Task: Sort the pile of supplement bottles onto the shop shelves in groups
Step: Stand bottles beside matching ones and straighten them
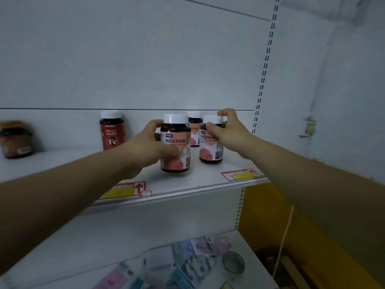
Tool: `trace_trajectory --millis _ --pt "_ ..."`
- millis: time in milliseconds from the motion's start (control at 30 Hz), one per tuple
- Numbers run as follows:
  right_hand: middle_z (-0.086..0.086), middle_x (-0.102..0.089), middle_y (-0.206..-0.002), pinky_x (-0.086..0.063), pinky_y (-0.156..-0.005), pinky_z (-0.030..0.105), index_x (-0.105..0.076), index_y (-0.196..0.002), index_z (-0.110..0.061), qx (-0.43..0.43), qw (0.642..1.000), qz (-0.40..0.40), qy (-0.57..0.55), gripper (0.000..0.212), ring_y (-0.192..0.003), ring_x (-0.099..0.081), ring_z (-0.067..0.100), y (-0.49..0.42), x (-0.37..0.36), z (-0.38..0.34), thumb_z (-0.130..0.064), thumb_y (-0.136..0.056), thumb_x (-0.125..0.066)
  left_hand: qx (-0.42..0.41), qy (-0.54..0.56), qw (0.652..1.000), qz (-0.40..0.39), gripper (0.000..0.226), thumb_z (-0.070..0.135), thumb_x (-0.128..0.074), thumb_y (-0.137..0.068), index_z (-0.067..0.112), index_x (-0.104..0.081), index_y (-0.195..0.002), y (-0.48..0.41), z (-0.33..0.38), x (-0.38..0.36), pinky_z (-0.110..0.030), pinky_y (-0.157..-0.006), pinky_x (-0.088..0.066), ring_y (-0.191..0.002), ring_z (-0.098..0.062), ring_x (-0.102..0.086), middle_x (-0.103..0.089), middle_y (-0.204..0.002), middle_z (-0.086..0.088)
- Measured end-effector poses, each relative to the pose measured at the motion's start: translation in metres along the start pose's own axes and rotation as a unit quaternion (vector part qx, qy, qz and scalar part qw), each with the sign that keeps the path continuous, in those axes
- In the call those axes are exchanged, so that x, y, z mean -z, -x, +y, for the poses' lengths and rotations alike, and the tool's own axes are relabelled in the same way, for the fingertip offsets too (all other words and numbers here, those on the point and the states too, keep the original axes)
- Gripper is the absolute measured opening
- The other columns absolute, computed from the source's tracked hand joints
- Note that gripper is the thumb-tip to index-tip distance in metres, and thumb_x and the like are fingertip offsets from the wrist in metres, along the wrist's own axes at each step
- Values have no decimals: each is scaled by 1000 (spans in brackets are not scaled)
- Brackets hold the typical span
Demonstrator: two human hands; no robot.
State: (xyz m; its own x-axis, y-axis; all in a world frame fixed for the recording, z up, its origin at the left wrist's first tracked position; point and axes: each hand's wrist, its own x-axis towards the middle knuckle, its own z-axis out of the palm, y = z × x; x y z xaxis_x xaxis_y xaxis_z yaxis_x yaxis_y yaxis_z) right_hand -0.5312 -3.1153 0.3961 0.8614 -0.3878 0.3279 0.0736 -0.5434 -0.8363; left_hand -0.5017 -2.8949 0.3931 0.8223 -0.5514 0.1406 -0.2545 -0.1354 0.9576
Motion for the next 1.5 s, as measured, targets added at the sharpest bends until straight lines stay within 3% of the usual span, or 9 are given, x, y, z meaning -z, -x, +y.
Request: trace_trajectory --millis 133,367,500,600,767,900,1167,1300,1500 --pt "5 -58 -115 -48 -83 33 -28 -131 -25 12 999 -30 16 50 -100 -60 20 -27 14 20 -34 -93 -59 17 -11 999 40 77 -5 -71 -76 32 -34 -134 -7 -3 -21 -42 -90 -50 -98 -19 -59 -56 -104 5" --pt "3 -52 -118 -43 -73 29 -34 -131 -24 87 995 -39 42 47 -97 -56 21 -58 27 50 -32 -93 -60 28 -55 994 91 84 -4 -69 -79 33 -27 -141 -41 -4 -64 -45 -97 -47 -106 -23 -54 -50 -111 2" --pt "2 -54 -118 -44 -70 26 -31 -134 -26 110 990 -74 40 60 -99 -57 20 -72 32 61 -26 -86 -68 25 -73 991 111 80 -3 -66 -81 31 -27 -143 -60 -8 -78 -42 -97 -47 -108 -21 -53 -50 -112 5" --pt "0 -52 -114 -44 -75 28 -27 -139 -25 135 982 -107 76 72 -99 -55 19 -80 37 68 -21 -82 -72 29 -88 989 115 78 0 -66 -82 31 -28 -142 -76 -10 -85 -38 -93 -47 -107 -19 -52 -50 -112 6" --pt "6 -51 -123 -49 -84 35 -28 -140 -23 154 977 -100 112 77 -105 -56 24 -102 35 77 -28 -79 -75 36 -104 986 125 79 -1 -65 -82 30 -25 -143 -100 -14 -88 -35 -91 -47 -103 -18 -53 -48 -115 3" --pt "9 -52 -126 -40 -79 28 -26 -143 -22 162 974 -95 127 77 -103 -55 23 -120 31 85 -28 -82 -72 36 -97 987 126 77 0 -65 -82 31 -26 -141 -115 -20 -88 -35 -93 -46 -107 -18 -55 -53 -109 9" --pt "9 -53 -128 -37 -79 27 -21 -146 -24 159 973 -92 139 80 -106 -54 23 -143 31 98 -30 -84 -71 39 -98 986 127 80 2 -66 -81 32 -23 -141 -140 -27 -91 -37 -95 -46 -108 -19 -57 -58 -121 -3" --pt "8 -51 -132 -35 -81 26 -19 -149 -24 159 973 -96 137 81 -113 -53 25 -144 34 101 -32 -86 -69 47 -99 988 110 77 1 -64 -84 32 -23 -141 -146 -23 -96 -32 -87 -45 -97 -10 -57 -56 -109 6" --pt "8 -44 -141 -35 -87 26 -11 -152 -24 150 971 -116 148 86 -118 -49 23 -142 38 99 -34 -88 -66 79 -117 985 95 82 3 -63 -86 35 -17 -146 -146 -19 -96 -39 -103 -42 -120 -20 -49 -48 -135 0"
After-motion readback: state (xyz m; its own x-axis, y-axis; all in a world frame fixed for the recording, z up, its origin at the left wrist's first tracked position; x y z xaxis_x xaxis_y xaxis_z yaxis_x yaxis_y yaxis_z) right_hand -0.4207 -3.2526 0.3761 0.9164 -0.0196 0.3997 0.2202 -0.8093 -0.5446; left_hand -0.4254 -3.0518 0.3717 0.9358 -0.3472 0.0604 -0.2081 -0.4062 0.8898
